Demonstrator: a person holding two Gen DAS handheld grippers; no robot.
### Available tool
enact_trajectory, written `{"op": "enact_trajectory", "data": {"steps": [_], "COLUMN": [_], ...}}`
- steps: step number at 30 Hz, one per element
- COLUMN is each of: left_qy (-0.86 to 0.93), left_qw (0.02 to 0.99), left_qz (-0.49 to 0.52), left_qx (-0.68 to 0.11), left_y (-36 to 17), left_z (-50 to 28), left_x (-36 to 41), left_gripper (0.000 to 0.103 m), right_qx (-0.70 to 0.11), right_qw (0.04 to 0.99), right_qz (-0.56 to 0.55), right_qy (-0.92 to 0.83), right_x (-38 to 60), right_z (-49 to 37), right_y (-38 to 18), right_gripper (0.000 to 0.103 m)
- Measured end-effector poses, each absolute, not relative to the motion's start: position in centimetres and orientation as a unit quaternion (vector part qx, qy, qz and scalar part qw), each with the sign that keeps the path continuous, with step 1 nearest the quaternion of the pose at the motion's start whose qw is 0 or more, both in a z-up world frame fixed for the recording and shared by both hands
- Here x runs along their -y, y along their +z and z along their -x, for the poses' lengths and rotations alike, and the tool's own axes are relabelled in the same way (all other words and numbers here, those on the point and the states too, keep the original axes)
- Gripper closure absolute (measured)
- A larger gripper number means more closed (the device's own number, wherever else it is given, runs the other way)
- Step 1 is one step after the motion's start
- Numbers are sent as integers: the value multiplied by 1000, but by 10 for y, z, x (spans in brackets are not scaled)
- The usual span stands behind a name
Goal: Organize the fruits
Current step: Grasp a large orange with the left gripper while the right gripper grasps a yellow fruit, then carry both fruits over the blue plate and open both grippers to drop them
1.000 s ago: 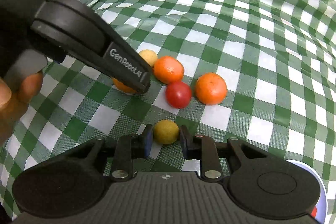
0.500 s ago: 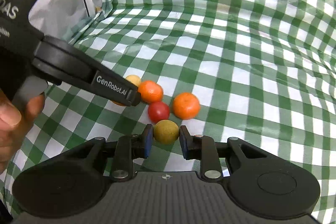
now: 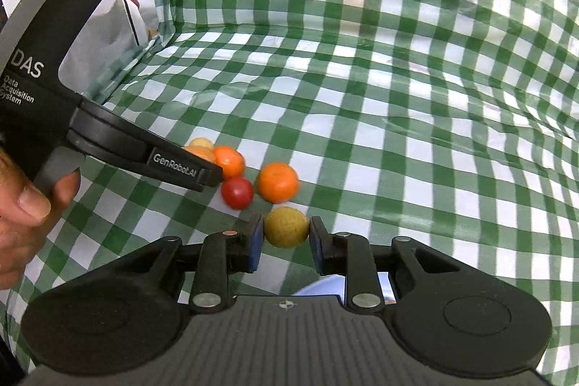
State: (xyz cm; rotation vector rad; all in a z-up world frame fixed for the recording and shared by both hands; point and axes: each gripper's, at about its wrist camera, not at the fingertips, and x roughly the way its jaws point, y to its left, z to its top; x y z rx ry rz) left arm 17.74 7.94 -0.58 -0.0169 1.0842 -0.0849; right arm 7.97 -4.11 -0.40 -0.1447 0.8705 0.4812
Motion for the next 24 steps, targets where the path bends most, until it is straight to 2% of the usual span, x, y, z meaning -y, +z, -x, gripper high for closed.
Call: {"op": "enact_trajectory", "data": {"steps": [24], "left_qy": [-82], "left_qw": [859], "left_qz": [-21], "left_qx": [-504], "left_y": [-3], "left_z": [-167], "left_x": [-51], "left_gripper": [58], "right_qx": [-406], "right_qw": [895], "right_qz": [56], "right_qy": [177], "right_x": [108], "right_z": [-74], "right_y": [7], "right_gripper": [75]}}
